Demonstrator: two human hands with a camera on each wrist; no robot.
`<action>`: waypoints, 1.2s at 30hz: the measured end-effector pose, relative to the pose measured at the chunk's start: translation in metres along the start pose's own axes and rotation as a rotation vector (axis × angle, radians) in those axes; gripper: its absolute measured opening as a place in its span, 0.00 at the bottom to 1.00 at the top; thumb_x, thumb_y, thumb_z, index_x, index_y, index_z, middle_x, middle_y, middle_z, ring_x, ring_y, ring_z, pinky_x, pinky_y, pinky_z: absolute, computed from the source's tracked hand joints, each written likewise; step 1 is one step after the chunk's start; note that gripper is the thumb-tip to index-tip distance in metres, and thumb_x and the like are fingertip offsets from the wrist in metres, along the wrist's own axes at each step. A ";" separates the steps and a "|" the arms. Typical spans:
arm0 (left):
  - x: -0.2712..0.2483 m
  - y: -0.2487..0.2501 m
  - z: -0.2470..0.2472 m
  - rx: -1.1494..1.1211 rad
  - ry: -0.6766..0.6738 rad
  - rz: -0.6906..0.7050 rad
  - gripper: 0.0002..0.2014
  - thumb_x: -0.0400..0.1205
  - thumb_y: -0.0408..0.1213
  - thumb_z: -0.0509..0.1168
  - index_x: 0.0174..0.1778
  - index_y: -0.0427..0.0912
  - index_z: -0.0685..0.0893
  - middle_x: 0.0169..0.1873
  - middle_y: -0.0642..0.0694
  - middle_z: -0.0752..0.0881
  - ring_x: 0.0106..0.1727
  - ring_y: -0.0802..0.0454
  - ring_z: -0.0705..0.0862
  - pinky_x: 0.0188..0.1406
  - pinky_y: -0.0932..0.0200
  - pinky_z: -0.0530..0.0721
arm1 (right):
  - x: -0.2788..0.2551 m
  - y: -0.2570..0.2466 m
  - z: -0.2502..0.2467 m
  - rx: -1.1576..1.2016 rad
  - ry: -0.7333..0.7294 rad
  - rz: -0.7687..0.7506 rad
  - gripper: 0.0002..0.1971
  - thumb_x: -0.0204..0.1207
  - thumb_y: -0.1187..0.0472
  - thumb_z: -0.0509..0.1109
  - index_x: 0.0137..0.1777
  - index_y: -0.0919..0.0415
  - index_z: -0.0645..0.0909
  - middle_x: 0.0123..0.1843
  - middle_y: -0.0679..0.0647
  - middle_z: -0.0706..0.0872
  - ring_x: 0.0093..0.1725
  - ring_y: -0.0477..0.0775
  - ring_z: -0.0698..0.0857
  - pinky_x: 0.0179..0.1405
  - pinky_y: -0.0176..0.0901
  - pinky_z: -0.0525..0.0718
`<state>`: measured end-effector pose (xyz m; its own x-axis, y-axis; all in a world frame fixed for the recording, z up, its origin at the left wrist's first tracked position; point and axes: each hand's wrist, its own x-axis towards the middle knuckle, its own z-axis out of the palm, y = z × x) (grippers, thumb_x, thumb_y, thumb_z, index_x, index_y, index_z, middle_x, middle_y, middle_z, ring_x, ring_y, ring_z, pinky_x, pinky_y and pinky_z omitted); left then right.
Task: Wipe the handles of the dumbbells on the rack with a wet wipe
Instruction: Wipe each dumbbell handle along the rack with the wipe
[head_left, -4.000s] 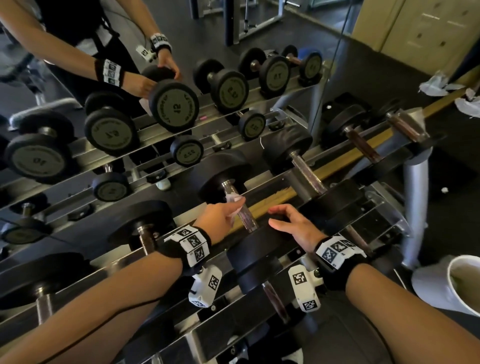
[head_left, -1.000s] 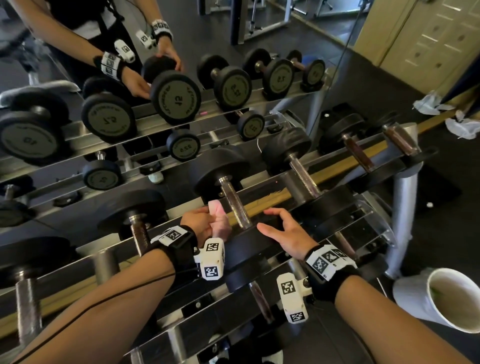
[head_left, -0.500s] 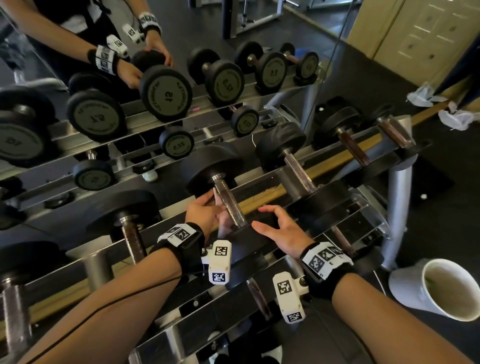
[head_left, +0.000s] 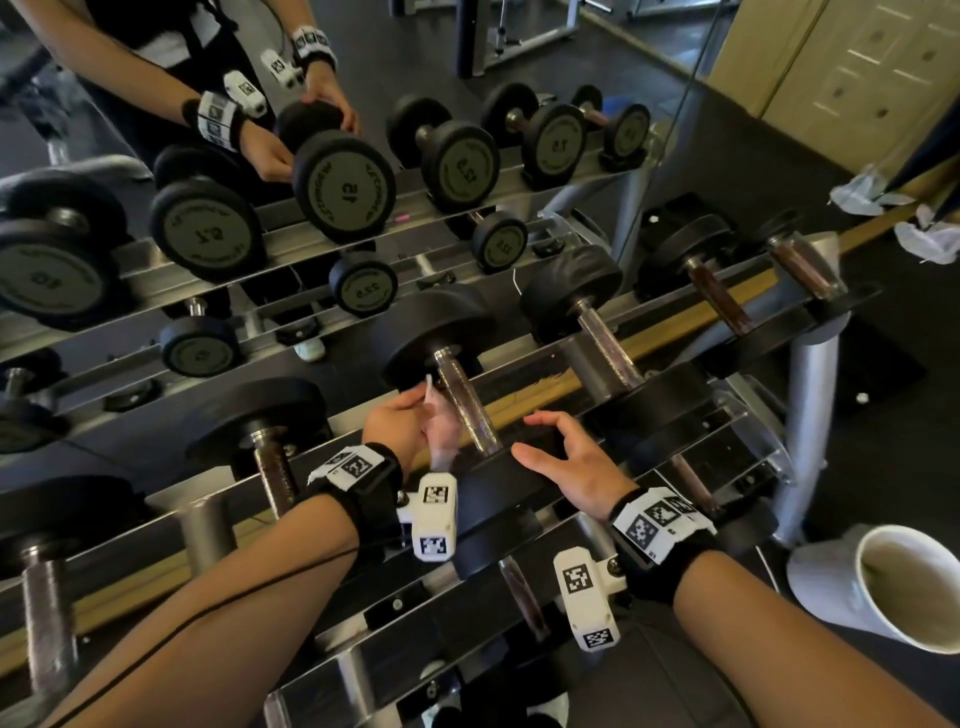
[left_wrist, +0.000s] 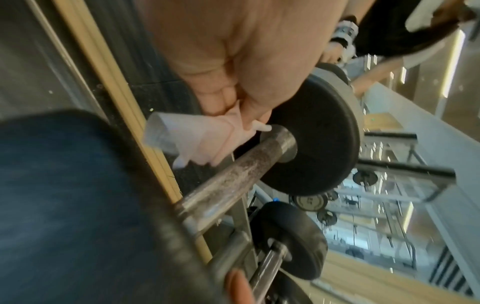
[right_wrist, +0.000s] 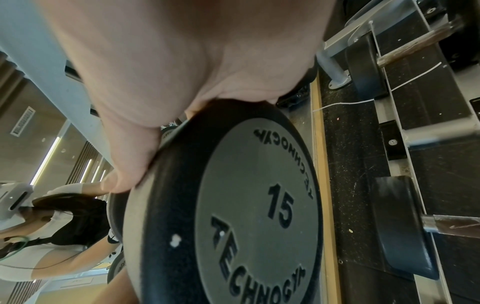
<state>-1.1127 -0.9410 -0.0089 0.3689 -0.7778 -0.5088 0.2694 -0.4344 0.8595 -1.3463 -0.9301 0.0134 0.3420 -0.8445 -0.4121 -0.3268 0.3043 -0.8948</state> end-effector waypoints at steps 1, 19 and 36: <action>0.002 0.003 0.003 -0.032 0.029 0.010 0.16 0.83 0.25 0.67 0.67 0.38 0.86 0.56 0.35 0.89 0.54 0.41 0.87 0.66 0.42 0.84 | 0.000 0.000 0.000 -0.002 -0.002 0.000 0.26 0.71 0.45 0.78 0.68 0.43 0.74 0.67 0.53 0.80 0.63 0.53 0.84 0.66 0.54 0.84; 0.007 0.008 -0.003 -0.105 -0.017 0.038 0.16 0.82 0.22 0.66 0.46 0.48 0.92 0.34 0.51 0.92 0.31 0.59 0.90 0.29 0.67 0.86 | -0.002 0.001 0.001 0.005 -0.006 -0.007 0.32 0.60 0.33 0.78 0.64 0.36 0.74 0.67 0.52 0.79 0.64 0.55 0.83 0.65 0.56 0.85; -0.038 0.003 -0.015 0.609 -0.432 0.100 0.08 0.83 0.40 0.70 0.48 0.58 0.94 0.41 0.55 0.93 0.39 0.65 0.87 0.35 0.72 0.82 | 0.001 0.002 0.000 -0.001 0.000 -0.010 0.34 0.56 0.30 0.78 0.63 0.35 0.77 0.67 0.50 0.81 0.61 0.52 0.85 0.62 0.54 0.87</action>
<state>-1.1123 -0.9061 0.0120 -0.0494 -0.8811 -0.4703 -0.3332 -0.4294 0.8394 -1.3464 -0.9298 0.0114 0.3451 -0.8475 -0.4033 -0.3240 0.2957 -0.8987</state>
